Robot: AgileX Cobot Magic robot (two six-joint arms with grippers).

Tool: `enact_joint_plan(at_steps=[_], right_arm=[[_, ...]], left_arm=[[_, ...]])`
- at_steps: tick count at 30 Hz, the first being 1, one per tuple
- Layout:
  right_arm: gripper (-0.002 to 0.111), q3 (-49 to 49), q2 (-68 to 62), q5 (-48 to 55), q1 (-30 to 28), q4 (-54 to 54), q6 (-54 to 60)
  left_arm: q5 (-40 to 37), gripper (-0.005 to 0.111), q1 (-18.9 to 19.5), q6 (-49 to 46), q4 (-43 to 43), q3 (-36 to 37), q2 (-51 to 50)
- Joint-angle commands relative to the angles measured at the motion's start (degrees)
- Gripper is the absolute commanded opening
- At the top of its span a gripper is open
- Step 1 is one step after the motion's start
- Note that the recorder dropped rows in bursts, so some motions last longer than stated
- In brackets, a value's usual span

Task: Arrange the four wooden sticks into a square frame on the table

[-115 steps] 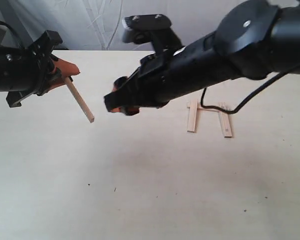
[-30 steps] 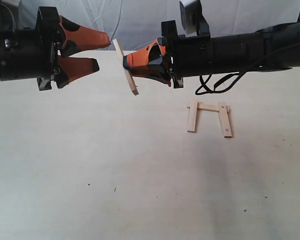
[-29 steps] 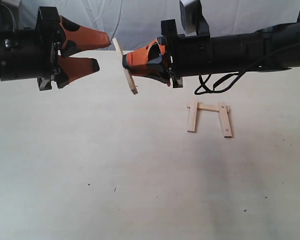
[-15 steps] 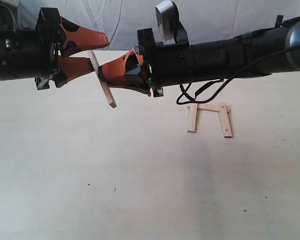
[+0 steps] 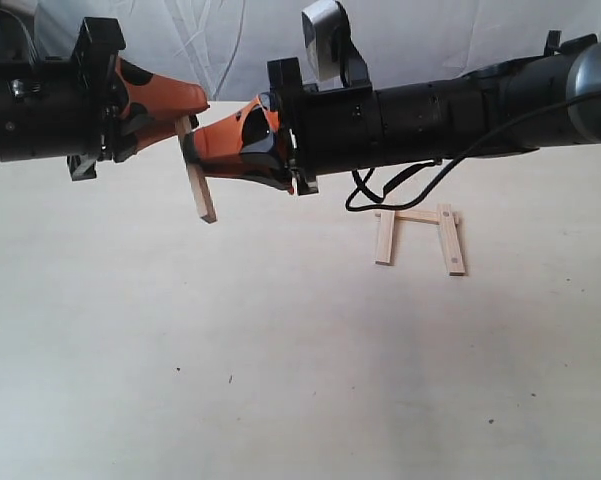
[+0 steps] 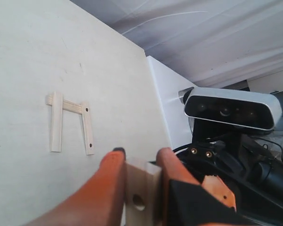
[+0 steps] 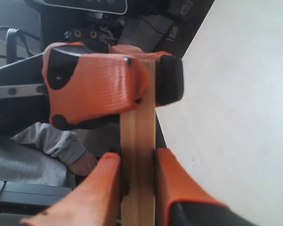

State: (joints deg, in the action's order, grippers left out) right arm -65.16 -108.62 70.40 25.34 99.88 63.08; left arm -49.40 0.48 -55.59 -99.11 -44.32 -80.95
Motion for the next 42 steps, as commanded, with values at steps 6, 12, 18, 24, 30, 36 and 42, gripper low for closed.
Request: enact_joint_plan(at_steps=[6,12,18,24,30,36,42], right_arm=[[0.001,-0.25,0.46,-0.44,-0.65,0.07,-0.08],[0.053,-0.25,0.46,-0.44,-2.20,0.07,-0.08],[0.050,-0.25,1.94,-0.44,-6.08,-2.50,-0.08],[0.042,-2.51,10.97,-16.46,-6.03,-34.72,-11.92],[0.042,-4.08,16.57,-31.13,5.64,-79.69,-46.29],[0.042,-4.08,13.99,-39.67,21.38,-119.18,-74.73],[0.042,-4.08,12.94,-39.35,31.06,-152.73,-106.56]], left_arm=[[1.99,0.000,-0.09,-0.50,-0.84,-0.29,0.13],[6.16,0.000,0.01,-0.50,-0.84,0.08,0.13],[11.44,0.000,0.01,0.97,-0.19,0.08,0.13],[18.73,0.000,0.01,1.66,1.60,0.08,0.13],[23.98,0.000,0.01,3.54,1.60,0.08,0.13],[26.68,0.000,0.01,9.19,1.19,0.08,0.13],[29.13,0.000,0.01,17.68,2.15,0.08,0.13]])
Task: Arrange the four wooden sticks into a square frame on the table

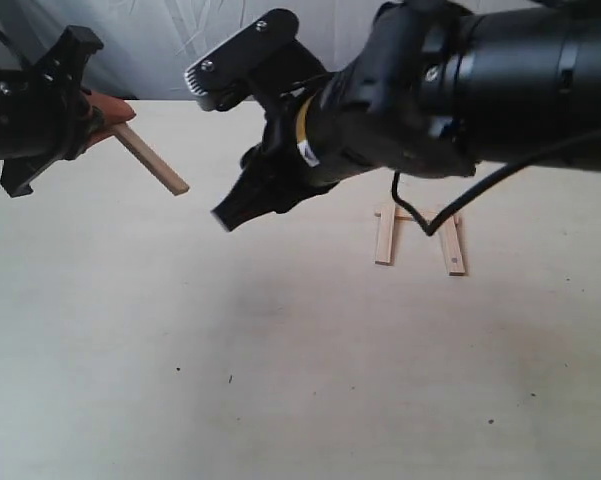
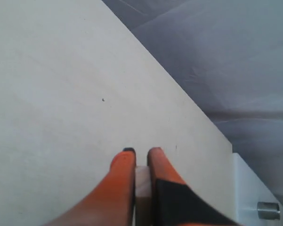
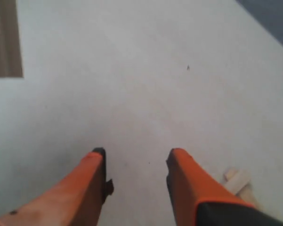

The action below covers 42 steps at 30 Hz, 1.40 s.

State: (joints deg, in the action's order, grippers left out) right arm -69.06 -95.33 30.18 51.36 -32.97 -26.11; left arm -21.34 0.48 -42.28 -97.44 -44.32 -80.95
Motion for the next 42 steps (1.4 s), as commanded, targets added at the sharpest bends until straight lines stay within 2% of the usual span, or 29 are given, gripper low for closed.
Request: enact_joint_plan(at_steps=[1,6,10,15,19,20,21,22,26,28,30,34,35,38,42], right_arm=[[0.042,-0.18,-0.82,1.57,6.15,-23.29,-18.77],[0.042,-0.18,-3.17,0.95,12.00,-30.55,-21.50],[0.042,-0.18,-5.86,3.25,15.56,-39.65,-25.47],[0.042,-0.40,-9.19,4.68,16.64,-45.46,-31.54],[0.041,-0.40,-10.61,4.68,16.64,-47.05,-31.81],[0.030,-0.40,-10.61,5.97,16.64,-48.77,-33.73],[0.011,-0.40,-10.61,7.65,16.64,-50.47,-36.24],[-0.001,-0.40,-10.61,8.99,16.64,-51.35,-38.30],[-0.001,-0.40,-10.41,14.68,16.64,-51.35,-41.95],[-0.001,-0.40,-8.40,13.46,16.64,-47.01,-41.95],[-0.001,-0.40,-4.47,12.63,16.64,-39.62,-37.03],[-0.001,-0.40,0.95,8.40,14.36,-29.02,-28.01],[-0.001,-0.40,2.49,6.41,11.89,-20.88,-22.26],[-0.001,-0.40,4.38,5.42,5.90,-4.54,-10.31],[-0.001,-0.40,6.74,3.58,-3.40,25.67,16.95]], left_arm=[[0.83,0.000,0.01,4.38,0.63,0.08,0.13],[-3.46,0.000,0.01,5.23,0.91,0.08,0.13],[-4.09,0.000,0.01,5.23,1.62,0.08,0.13],[-4.60,0.000,0.01,5.23,2.12,0.08,0.13],[-4.70,0.000,0.01,5.23,2.56,0.08,0.13],[-4.70,0.000,0.01,5.23,3.30,0.08,0.13],[-5.04,0.000,0.01,5.23,4.41,0.08,0.13],[-5.72,0.000,0.01,5.23,4.99,0.08,0.13],[-10.18,0.000,0.01,5.58,5.87,0.08,0.13],[-10.61,0.008,0.01,5.58,6.27,0.08,0.13],[-10.51,0.030,0.01,5.58,6.27,0.08,0.13],[-11.79,0.056,0.01,4.95,3.33,0.08,0.54],[-13.19,0.059,0.01,2.85,1.05,0.08,1.01],[-14.81,0.059,0.01,-1.54,0.33,-0.84,2.13],[-14.81,0.059,0.01,-3.34,3.84,-1.31,3.38]])
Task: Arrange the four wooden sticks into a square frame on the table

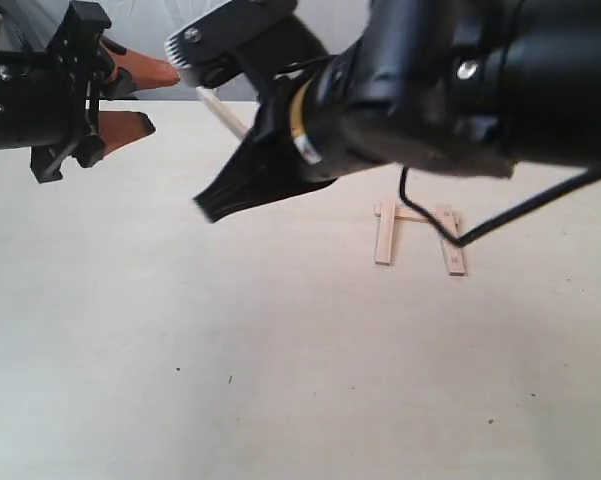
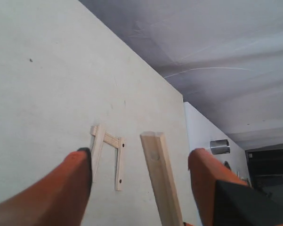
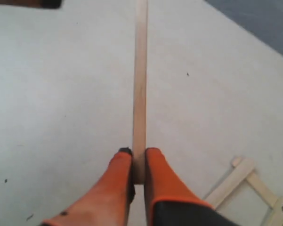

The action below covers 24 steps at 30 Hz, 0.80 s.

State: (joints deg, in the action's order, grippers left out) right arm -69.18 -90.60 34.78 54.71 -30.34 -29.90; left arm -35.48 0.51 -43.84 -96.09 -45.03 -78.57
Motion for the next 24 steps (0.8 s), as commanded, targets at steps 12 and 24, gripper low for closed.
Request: enact_joint_plan(at_steps=[12,24], right_arm=[[-0.001,-0.29,-0.94,24.03,-30.06,90.25,75.96],[-0.001,-0.29,-6.95,35.18,-35.78,100.35,85.42]], left_arm=[[-10.18,0.059,-0.02,-6.33,9.58,-0.60,0.88],[-21.01,0.059,-0.02,-11.50,5.96,-0.60,-0.26]])
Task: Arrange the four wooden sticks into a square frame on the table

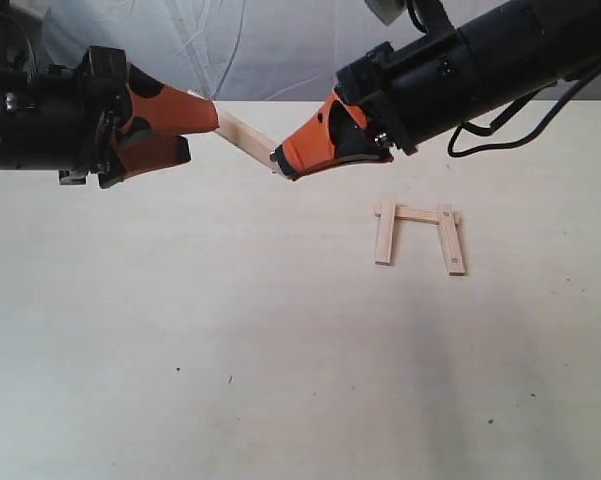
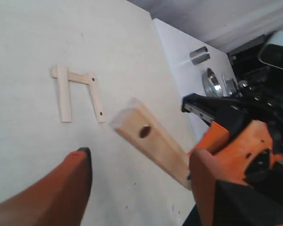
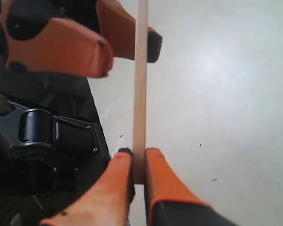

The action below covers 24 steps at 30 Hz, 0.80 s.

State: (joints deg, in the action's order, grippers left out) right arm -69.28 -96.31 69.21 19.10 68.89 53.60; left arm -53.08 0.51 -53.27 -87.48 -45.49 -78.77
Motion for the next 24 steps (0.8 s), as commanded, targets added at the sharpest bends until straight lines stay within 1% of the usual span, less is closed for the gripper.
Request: enact_joint_plan(at_steps=[1,3,5,8,12,13,18,20,23,24], right_arm=[[-0.001,-0.19,-1.54,0.75,-0.17,1.22,1.92],[-0.001,-0.19,-1.97,0.75,-0.17,1.22,1.92],[-0.001,-0.19,-2.20,0.75,0.00,1.22,1.92],[-0.001,-0.19,-2.20,0.75,0.39,1.22,1.92],[-0.001,-0.19,-2.20,0.75,0.59,1.45,2.03],[-0.001,-0.19,-2.20,0.75,0.59,1.90,2.03],[-0.001,-0.19,-2.20,0.75,0.19,6.21,2.31],[-0.001,-0.19,-2.20,0.75,0.20,6.35,2.31],[-0.001,-0.19,-2.20,0.75,0.20,6.35,2.31],[-0.001,-0.19,-2.20,0.75,0.20,6.51,2.31]], left_arm=[[-3.41,0.059,-0.02,-2.20,-2.84,-0.14,-0.06],[-2.85,0.058,-0.02,-2.33,-3.09,-0.14,-0.06],[-1.41,0.053,-0.02,-2.42,-3.09,-0.14,-0.06],[1.30,0.034,-0.02,-2.42,-3.09,-0.14,-0.06],[2.05,0.006,-0.02,-2.42,-3.19,-0.14,-0.06],[2.54,0.001,-0.02,-2.42,-3.19,-0.14,-0.06],[3.91,0.000,-0.02,-2.17,-2.48,-0.14,-0.06],[3.91,0.000,-0.02,-1.63,-2.94,-0.14,-0.06],[3.91,0.011,-0.02,-0.92,-3.09,-0.14,-0.06],[3.91,0.019,-0.02,-0.92,-3.09,-0.14,-0.06]])
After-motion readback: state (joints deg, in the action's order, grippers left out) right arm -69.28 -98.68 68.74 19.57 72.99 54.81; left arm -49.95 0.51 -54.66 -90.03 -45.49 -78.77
